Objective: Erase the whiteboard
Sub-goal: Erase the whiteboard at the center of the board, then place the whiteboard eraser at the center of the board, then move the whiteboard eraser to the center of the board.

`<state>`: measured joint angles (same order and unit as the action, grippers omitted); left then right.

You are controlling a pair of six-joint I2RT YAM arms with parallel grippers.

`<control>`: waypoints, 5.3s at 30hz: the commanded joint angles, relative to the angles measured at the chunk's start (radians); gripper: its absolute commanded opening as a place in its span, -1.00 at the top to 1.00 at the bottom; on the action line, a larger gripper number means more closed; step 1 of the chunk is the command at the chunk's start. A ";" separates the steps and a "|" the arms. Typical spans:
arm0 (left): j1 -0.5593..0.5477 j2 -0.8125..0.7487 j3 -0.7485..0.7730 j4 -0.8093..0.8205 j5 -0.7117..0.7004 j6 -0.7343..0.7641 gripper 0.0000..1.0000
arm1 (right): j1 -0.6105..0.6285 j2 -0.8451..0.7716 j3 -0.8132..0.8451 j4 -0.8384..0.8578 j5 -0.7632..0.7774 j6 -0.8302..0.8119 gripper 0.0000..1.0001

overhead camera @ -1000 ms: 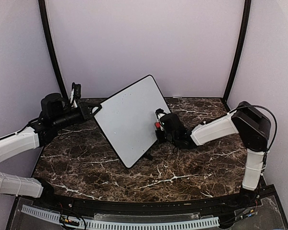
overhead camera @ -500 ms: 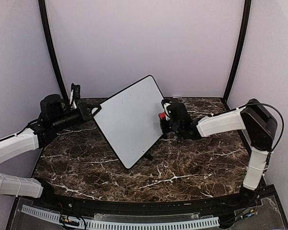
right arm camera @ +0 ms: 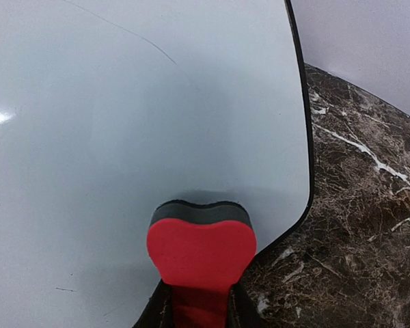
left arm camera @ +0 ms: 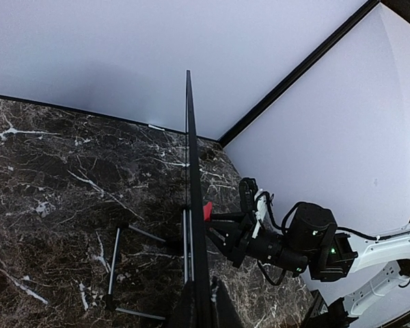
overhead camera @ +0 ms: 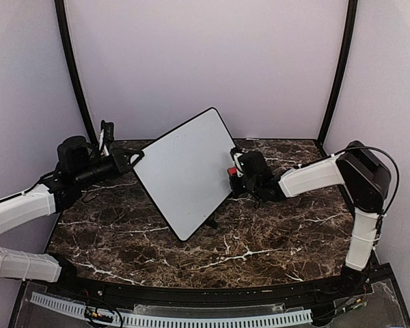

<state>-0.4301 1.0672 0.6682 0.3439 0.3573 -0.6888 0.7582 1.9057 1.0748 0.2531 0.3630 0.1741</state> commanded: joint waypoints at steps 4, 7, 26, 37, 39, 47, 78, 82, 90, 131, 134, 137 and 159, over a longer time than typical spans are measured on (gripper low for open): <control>-0.008 -0.044 -0.003 0.112 0.032 -0.007 1.00 | -0.032 0.051 0.033 0.003 0.007 0.004 0.62; -0.009 -0.051 -0.005 0.108 0.029 -0.008 1.00 | -0.052 0.077 0.050 -0.002 0.010 0.004 0.61; -0.009 -0.052 -0.094 0.167 0.064 -0.082 1.00 | -0.108 -0.079 -0.021 -0.080 0.035 0.059 0.56; -0.010 -0.099 -0.122 0.151 0.051 -0.085 0.78 | -0.108 -0.239 -0.137 -0.196 -0.052 0.122 0.45; -0.010 -0.101 -0.119 0.151 0.053 -0.084 0.70 | -0.107 -0.250 -0.159 -0.197 -0.052 0.129 0.41; -0.010 -0.139 -0.090 0.111 0.036 -0.071 0.37 | -0.109 -0.211 -0.184 -0.182 -0.105 0.157 0.28; -0.009 -0.210 -0.049 -0.010 -0.036 0.029 -0.14 | -0.049 -0.058 -0.071 -0.132 -0.358 0.165 0.04; -0.009 -0.214 -0.053 -0.007 -0.036 0.028 -0.14 | -0.049 -0.081 -0.084 -0.102 -0.414 0.179 0.03; -0.009 -0.217 -0.065 0.001 -0.034 0.022 -0.14 | -0.054 -0.138 -0.115 -0.105 -0.404 0.201 0.01; -0.009 -0.203 -0.081 0.028 -0.021 0.011 -0.15 | -0.162 -0.002 0.096 -0.428 -0.735 0.078 -0.30; -0.009 -0.205 -0.081 0.025 -0.024 0.013 -0.15 | -0.161 -0.044 0.092 -0.415 -0.731 0.080 -0.32; -0.009 -0.204 -0.081 0.028 -0.024 0.013 -0.15 | -0.163 -0.086 0.096 -0.433 -0.690 0.078 -0.32; -0.008 -0.201 -0.091 0.038 -0.013 0.009 -0.15 | -0.080 -0.096 0.088 -0.475 -0.303 0.063 -0.35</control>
<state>-0.4362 0.8707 0.5922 0.3500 0.3260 -0.6777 0.6559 1.7653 1.1427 -0.2260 -0.0311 0.2657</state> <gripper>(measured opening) 0.577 0.665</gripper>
